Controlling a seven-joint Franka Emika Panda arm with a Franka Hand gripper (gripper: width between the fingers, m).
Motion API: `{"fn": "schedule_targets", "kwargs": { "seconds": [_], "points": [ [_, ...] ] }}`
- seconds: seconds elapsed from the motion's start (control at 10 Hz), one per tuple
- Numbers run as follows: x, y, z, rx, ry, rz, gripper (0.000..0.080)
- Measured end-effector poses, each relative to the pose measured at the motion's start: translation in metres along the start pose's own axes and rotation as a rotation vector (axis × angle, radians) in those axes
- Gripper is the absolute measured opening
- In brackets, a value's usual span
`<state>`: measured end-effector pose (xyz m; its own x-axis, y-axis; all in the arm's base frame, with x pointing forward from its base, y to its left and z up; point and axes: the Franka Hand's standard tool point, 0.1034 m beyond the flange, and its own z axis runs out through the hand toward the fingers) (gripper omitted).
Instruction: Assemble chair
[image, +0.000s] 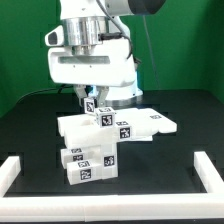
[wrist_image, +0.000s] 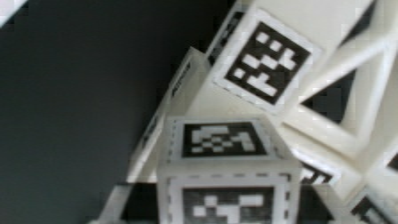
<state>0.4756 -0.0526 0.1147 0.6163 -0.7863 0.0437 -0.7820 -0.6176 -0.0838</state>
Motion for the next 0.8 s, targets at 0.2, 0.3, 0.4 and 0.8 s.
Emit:
{"fn": "schedule_targets", "kwargs": {
  "seconds": [0.2,0.3,0.4,0.8],
  "points": [
    [0.0016,0.0026,0.0004,0.016,-0.010,0.267,0.0284],
    [0.0017,0.0028,0.0005,0.018,-0.013,0.327,0.0284],
    [0.0017,0.0027,0.0005,0.018,-0.012,0.298,0.0284],
    [-0.0031,-0.0018,0.0011,-0.005,-0.011,-0.172,0.0376]
  ]
}}
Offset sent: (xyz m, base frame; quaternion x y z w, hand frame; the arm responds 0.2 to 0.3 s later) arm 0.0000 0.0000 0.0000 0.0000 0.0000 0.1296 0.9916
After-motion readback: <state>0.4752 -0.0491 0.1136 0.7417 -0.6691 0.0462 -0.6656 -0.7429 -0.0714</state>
